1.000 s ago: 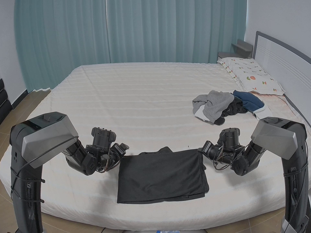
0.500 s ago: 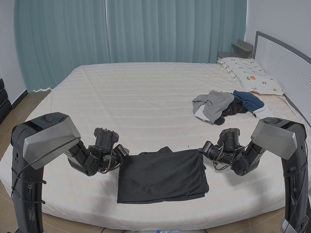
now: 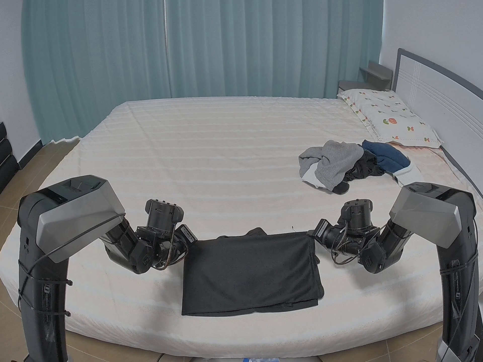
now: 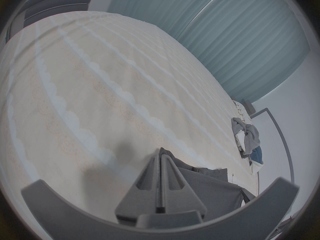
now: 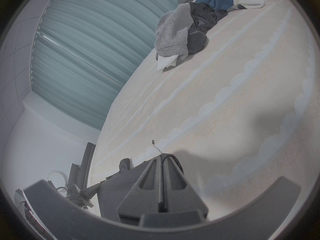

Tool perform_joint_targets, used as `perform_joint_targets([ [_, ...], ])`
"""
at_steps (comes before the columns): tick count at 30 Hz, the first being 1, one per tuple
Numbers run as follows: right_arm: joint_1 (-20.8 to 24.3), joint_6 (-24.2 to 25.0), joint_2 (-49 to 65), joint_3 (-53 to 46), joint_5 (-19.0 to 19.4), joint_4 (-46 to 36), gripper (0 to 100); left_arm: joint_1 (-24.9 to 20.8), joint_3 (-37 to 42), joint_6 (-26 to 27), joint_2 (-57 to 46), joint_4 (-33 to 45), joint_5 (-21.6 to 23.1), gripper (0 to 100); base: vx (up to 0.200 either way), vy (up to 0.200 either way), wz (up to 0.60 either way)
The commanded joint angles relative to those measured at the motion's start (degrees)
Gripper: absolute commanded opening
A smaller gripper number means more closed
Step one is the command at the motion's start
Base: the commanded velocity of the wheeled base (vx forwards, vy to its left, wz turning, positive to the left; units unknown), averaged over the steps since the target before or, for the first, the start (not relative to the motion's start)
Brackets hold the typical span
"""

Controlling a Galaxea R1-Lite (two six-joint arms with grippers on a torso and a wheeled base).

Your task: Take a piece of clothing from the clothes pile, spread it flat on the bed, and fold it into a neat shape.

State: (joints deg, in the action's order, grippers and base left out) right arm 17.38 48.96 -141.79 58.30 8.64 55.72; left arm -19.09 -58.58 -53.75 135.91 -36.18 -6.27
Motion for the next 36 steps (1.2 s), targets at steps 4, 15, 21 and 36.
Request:
perform_joint_targets([
  [4,-0.1,-0.1,-1.2,0.0,0.0,2.7,0,0.3,0.0,0.0,0.3,0.0,-0.1,0,0.0,0.0,0.0],
  [15,0.0,-0.3,-1.6,-0.1,-0.1,3.5,100,0.4,0.0,-0.3,0.3,0.1,0.3,100,0.0,0.0,0.0],
  [21,-0.3,-0.2,2.0,-4.0,0.1,4.9,100,0.4,0.0,-0.5,0.4,0.0,0.4,100,0.0,0.0,0.0],
  [36,3.8,-9.4,16.1,-30.8,9.9,6.8,100,2.0,6.5,-4.3,-3.3,-3.9,3.3,100,0.0,0.0,0.0],
])
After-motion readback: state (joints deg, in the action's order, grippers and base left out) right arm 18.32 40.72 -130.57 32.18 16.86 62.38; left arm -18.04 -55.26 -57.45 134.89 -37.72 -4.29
